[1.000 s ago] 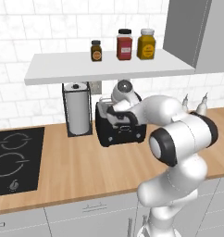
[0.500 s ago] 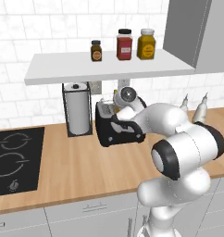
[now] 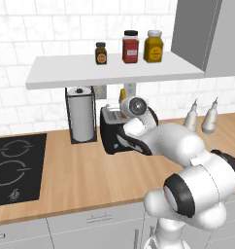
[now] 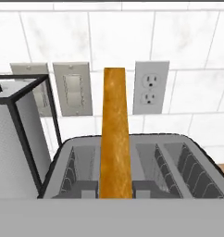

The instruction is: Start the toaster. Once the lever pops up, take the bread to the plate on the dining counter.

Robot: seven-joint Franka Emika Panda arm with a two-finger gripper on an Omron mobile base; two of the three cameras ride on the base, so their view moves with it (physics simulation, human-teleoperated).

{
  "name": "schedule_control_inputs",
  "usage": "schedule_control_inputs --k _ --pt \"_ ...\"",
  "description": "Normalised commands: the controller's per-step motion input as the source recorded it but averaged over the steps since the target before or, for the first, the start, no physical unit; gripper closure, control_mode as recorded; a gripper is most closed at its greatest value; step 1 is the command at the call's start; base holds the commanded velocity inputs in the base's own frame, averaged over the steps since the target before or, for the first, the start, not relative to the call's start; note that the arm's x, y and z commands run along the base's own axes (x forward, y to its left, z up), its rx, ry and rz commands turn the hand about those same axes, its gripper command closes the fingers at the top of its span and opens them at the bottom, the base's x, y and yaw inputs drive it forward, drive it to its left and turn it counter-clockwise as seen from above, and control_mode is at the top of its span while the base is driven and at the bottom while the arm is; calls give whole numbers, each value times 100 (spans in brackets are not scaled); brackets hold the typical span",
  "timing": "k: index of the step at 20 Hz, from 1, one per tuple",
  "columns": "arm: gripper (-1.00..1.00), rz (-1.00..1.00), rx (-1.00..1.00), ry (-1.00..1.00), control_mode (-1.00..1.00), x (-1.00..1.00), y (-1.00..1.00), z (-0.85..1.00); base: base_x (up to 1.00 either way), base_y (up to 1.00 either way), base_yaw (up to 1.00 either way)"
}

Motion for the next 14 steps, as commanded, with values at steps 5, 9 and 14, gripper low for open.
schedule_control_inputs --k 5,9,14 --pt "100 0 1 2 -100 -61 0 51 0 0 0" --pt "100 0 0 6 -100 -50 0 74 0 0 0" --pt "100 0 1 9 -100 -49 0 41 0 0 0"
